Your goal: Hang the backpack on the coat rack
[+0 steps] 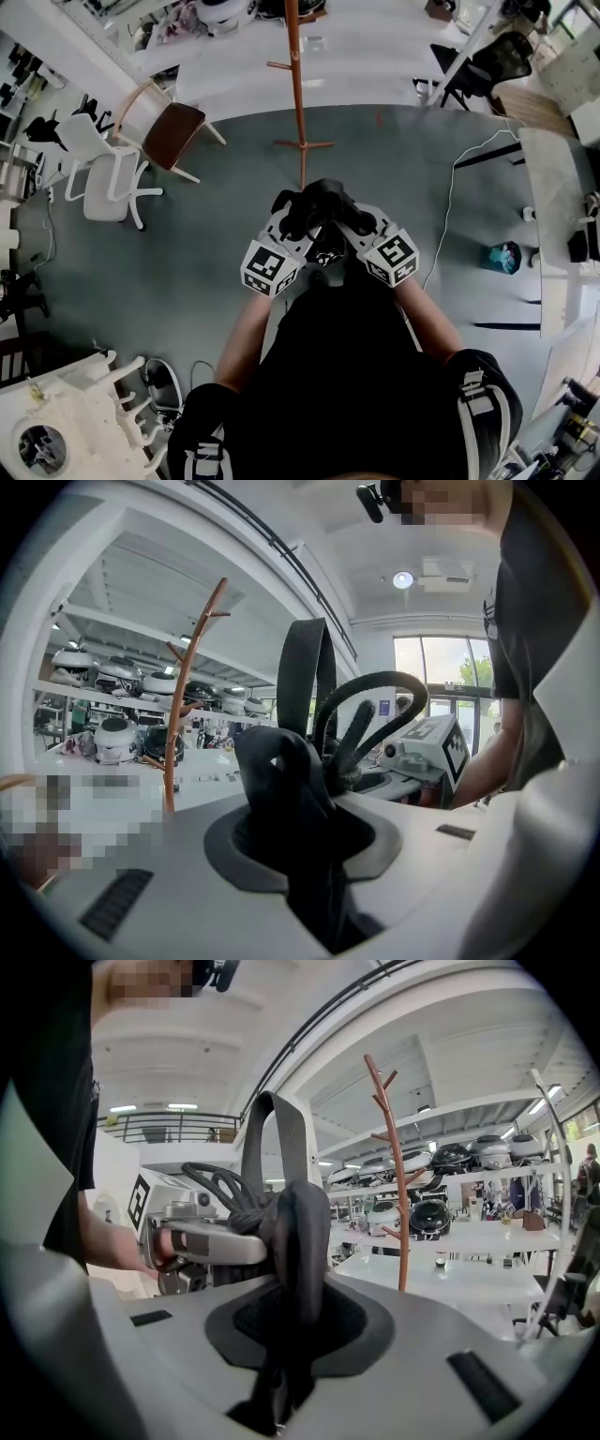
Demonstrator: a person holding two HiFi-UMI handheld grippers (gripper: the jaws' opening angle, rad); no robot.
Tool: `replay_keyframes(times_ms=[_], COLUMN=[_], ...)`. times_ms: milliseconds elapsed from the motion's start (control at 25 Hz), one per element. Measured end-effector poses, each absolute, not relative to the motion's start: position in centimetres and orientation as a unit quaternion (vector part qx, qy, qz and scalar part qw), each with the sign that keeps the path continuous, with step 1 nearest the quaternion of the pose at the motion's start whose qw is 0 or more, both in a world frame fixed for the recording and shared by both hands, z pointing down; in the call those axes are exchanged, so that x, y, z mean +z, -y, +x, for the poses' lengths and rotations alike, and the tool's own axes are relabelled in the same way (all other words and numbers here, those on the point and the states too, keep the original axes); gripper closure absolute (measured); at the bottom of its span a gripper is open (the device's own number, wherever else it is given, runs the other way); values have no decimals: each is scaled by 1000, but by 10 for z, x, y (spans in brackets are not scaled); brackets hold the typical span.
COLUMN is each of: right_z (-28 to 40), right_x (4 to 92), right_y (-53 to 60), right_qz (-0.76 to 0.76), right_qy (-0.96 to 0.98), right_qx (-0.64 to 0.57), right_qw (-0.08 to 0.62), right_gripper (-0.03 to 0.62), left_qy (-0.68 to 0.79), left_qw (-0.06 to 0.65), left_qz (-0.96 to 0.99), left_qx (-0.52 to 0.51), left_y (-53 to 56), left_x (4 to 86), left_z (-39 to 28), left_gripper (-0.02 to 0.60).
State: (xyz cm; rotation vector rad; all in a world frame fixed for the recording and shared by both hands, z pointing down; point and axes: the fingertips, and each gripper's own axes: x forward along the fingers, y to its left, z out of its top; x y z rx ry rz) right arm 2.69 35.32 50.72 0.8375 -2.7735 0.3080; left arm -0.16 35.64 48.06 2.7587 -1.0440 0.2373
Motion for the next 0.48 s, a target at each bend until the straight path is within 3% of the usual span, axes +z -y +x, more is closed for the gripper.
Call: replay_keyframes(times_ms=[480], right_z=[45], right_x=[517], right_y=[-271], right_qz=[252], right_qy=[953], right_qx=[124], right_qw=[112], right_gripper=[511], left_qy=[380], left_qw=[104], left_qz=[914], left_qx=[102], left_y=[-275], left_x=[491], left_z=[18], left_gripper=[474])
